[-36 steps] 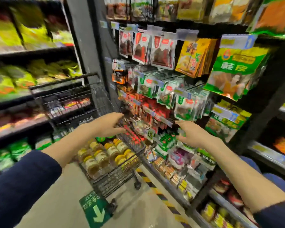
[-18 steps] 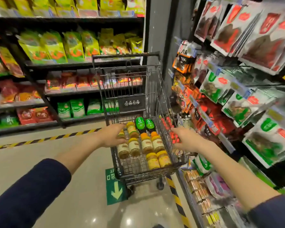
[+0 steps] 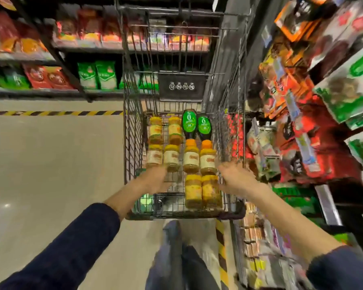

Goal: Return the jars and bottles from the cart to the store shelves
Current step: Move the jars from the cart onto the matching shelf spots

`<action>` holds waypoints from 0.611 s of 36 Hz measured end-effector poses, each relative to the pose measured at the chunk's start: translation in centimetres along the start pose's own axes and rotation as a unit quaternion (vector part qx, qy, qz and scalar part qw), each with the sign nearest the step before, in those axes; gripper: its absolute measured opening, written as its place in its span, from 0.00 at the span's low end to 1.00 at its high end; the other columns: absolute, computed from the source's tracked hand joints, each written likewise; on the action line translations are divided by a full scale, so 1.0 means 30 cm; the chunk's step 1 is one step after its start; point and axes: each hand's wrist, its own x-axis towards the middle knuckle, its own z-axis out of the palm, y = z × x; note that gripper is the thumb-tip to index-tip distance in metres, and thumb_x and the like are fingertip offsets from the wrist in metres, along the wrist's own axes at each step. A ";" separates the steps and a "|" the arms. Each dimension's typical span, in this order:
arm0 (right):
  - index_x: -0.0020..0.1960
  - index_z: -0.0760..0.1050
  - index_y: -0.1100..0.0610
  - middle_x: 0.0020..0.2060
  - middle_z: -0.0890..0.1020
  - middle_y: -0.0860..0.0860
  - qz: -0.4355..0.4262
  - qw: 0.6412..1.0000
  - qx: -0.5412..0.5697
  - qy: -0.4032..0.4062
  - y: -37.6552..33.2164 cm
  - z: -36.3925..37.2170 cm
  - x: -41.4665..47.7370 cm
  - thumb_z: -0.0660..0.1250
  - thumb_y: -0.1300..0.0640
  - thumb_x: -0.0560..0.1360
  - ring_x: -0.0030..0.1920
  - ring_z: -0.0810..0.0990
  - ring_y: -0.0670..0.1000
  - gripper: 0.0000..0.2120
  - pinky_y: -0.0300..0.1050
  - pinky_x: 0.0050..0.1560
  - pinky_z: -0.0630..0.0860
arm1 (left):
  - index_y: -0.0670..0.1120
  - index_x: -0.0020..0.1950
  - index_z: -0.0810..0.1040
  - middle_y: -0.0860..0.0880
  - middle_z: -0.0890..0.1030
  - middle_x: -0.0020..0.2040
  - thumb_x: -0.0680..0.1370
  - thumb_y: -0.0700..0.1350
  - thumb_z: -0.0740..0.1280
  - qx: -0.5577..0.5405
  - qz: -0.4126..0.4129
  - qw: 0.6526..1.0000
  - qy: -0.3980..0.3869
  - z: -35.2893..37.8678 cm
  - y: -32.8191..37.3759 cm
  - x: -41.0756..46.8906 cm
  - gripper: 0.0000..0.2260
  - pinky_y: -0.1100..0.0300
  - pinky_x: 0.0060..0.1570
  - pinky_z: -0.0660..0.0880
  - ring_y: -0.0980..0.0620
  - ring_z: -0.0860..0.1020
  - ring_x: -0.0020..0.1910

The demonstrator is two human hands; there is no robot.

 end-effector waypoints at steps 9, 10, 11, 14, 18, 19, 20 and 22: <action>0.75 0.53 0.59 0.72 0.62 0.56 0.005 0.996 0.044 -0.075 0.063 0.163 0.215 0.62 0.53 0.77 0.71 0.63 0.58 0.31 0.53 0.68 0.66 | 0.42 0.75 0.55 0.42 0.66 0.72 0.75 0.59 0.64 -0.089 -0.109 0.985 -0.102 0.251 -0.058 0.298 0.36 0.52 0.66 0.67 0.42 0.68 0.68; 0.75 0.51 0.57 0.74 0.60 0.56 0.010 0.996 0.047 -0.077 0.071 0.180 0.233 0.62 0.53 0.76 0.73 0.60 0.57 0.33 0.53 0.69 0.66 | 0.43 0.74 0.55 0.43 0.68 0.70 0.74 0.60 0.65 -0.098 -0.119 0.981 -0.117 0.281 -0.061 0.327 0.36 0.50 0.65 0.69 0.43 0.70 0.67; 0.76 0.49 0.56 0.75 0.58 0.55 0.011 0.995 0.057 -0.080 0.076 0.199 0.255 0.63 0.52 0.76 0.74 0.59 0.57 0.34 0.54 0.69 0.66 | 0.43 0.74 0.55 0.43 0.69 0.69 0.74 0.59 0.66 -0.122 -0.126 0.977 -0.119 0.308 -0.064 0.351 0.37 0.49 0.63 0.70 0.43 0.71 0.66; 0.76 0.48 0.53 0.76 0.55 0.54 0.015 0.991 0.082 -0.106 0.081 0.238 0.296 0.63 0.52 0.76 0.74 0.58 0.56 0.35 0.53 0.69 0.66 | 0.40 0.76 0.48 0.40 0.64 0.73 0.74 0.57 0.68 -0.165 -0.168 0.963 -0.132 0.379 -0.058 0.411 0.42 0.51 0.65 0.69 0.41 0.68 0.69; 0.77 0.46 0.54 0.76 0.53 0.54 0.019 0.987 0.098 -0.124 0.085 0.274 0.332 0.62 0.51 0.78 0.75 0.57 0.56 0.35 0.50 0.70 0.62 | 0.40 0.76 0.37 0.40 0.53 0.77 0.73 0.59 0.69 -0.176 -0.197 0.952 -0.157 0.448 -0.041 0.458 0.49 0.53 0.71 0.60 0.40 0.58 0.74; 0.77 0.45 0.54 0.76 0.53 0.54 0.020 0.986 0.103 -0.127 0.085 0.283 0.340 0.61 0.50 0.78 0.75 0.56 0.56 0.35 0.50 0.70 0.61 | 0.40 0.76 0.36 0.40 0.48 0.77 0.73 0.58 0.68 -0.179 -0.207 0.948 -0.162 0.480 -0.051 0.479 0.49 0.53 0.72 0.55 0.41 0.53 0.75; 0.77 0.45 0.54 0.76 0.52 0.53 0.026 0.985 0.110 -0.131 0.086 0.292 0.347 0.61 0.50 0.78 0.75 0.55 0.55 0.35 0.50 0.70 0.61 | 0.39 0.76 0.36 0.40 0.45 0.77 0.74 0.56 0.68 -0.184 -0.207 0.947 -0.164 0.490 -0.045 0.484 0.48 0.54 0.73 0.52 0.41 0.49 0.76; 0.76 0.44 0.52 0.76 0.52 0.52 0.035 0.983 0.125 -0.129 0.086 0.301 0.354 0.62 0.49 0.77 0.75 0.55 0.54 0.36 0.52 0.70 0.60 | 0.38 0.76 0.39 0.41 0.46 0.77 0.74 0.51 0.69 -0.202 -0.218 0.939 -0.172 0.506 -0.030 0.497 0.45 0.57 0.73 0.51 0.42 0.49 0.76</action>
